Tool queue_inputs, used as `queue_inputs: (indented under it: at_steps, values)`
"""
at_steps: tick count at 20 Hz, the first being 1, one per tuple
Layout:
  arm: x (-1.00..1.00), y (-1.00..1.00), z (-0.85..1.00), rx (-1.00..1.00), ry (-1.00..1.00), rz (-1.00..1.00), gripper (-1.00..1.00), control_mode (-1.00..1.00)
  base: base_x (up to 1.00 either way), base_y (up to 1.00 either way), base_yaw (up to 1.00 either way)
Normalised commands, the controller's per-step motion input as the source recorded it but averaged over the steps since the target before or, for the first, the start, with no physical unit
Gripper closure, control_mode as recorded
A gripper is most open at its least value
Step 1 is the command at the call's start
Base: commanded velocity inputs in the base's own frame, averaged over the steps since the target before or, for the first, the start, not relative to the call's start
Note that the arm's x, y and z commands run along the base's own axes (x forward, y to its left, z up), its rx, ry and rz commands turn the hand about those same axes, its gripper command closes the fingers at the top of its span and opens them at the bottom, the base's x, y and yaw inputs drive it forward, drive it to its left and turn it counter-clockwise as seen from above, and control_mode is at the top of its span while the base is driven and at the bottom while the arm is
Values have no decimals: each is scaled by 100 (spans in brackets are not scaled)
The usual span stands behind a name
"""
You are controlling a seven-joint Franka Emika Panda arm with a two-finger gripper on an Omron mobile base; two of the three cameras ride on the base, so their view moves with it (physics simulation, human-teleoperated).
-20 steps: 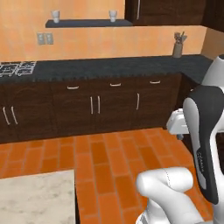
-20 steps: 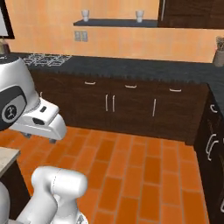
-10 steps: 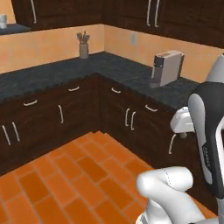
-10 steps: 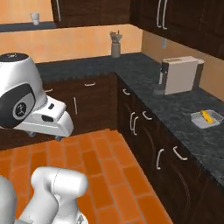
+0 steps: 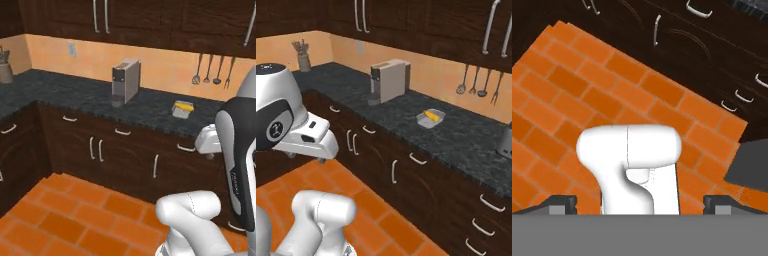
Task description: Take the meat container that has the steak and place it on the second highest rack of the freezer. Then take the vegetable container that has the corn and garlic and place it on the highest rack of the freezer.
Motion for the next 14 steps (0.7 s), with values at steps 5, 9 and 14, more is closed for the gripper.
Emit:
queue_inputs:
  at_steps: [5,9,14]
  values:
    - [0,0,0,0,0,0,-100,100,68,76,-60]
    - [0,0,0,0,0,0,-100,100,76,58,-51]
    - [0,0,0,0,0,0,-100,100,94,32,-34]
